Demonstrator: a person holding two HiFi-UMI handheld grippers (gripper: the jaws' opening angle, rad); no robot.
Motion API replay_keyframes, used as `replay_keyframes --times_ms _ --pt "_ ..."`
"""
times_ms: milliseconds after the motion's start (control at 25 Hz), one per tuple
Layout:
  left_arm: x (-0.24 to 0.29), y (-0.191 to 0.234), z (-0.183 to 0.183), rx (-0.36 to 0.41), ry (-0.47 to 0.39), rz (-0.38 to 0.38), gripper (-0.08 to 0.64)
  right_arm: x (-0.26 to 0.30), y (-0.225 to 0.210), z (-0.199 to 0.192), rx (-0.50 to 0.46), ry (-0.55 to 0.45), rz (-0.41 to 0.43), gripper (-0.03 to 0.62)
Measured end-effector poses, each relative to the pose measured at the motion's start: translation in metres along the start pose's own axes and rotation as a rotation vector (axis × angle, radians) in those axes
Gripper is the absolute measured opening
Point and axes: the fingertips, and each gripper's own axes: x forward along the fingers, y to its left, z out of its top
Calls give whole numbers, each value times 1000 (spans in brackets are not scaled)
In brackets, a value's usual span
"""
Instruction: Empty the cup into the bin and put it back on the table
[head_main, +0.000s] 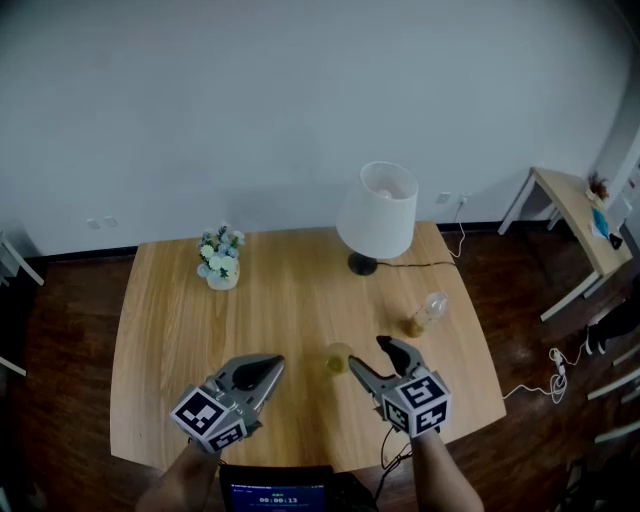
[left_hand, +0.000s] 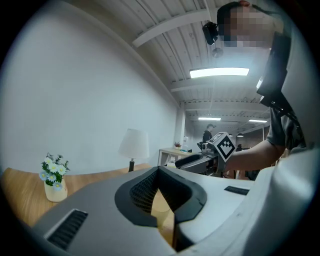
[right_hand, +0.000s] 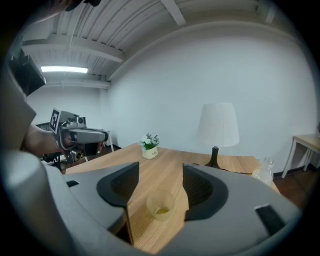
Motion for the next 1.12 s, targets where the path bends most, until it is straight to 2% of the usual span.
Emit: replay_keyframes --times_ms 160,240,560,720,800,1120 --pt "3 6 -12 -9 2 7 -8 10 0 -11 -19 8 31 284" --pt "4 7 -21 -14 13 7 -8 16 -1 -19 -25 29 42 330" --pt "10 18 -64 -76 92 33 -8 38 -1 -57 -17 99 82 330" --pt "12 27 -85 -96 122 85 -8 50 3 -79 -12 140 110 332" --pt "14 33 -96 -109 137 111 -8 55 4 -90 -5 162 125 387" --pt "24 42 -137 -136 197 151 -6 69 3 -124 7 201 151 387"
